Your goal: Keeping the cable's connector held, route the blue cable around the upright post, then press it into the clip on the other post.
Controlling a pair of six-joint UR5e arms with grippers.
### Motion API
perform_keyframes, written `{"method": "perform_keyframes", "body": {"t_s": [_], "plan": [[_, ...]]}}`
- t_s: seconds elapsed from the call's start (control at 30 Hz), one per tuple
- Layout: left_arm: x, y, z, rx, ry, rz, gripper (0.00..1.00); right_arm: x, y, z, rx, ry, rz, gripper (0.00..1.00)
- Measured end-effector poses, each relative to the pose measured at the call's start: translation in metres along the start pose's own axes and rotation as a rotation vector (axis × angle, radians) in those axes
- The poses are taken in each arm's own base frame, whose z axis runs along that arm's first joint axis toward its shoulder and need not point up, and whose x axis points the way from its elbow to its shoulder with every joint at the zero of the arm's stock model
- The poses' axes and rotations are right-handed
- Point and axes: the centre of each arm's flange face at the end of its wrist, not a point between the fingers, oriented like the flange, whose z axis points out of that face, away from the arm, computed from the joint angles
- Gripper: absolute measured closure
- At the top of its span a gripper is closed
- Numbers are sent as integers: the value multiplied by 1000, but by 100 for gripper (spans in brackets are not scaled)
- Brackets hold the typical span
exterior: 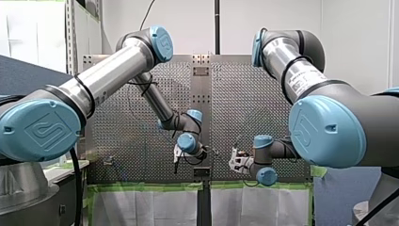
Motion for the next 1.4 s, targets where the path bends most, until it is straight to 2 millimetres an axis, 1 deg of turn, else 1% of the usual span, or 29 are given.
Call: {"method": "perform_keyframes", "body": {"t_s": [0.47,0.6,1.0,1.2,1.4], "plan": [[0,3,2,17,4,-63,100,3,20,2,-15,-7,-2,100],[5,4,4,31,14,-90,100,4,24,4,-6,-9,-4,100],[11,2,6,70,23,-118,100,6,39,6,-27,-22,-6,100],[25,3,9,91,48,-132,100,6,42,7,-31,-28,-18,100],[28,3,11,106,46,-133,100,6,43,8,-34,-28,-20,100]]}}
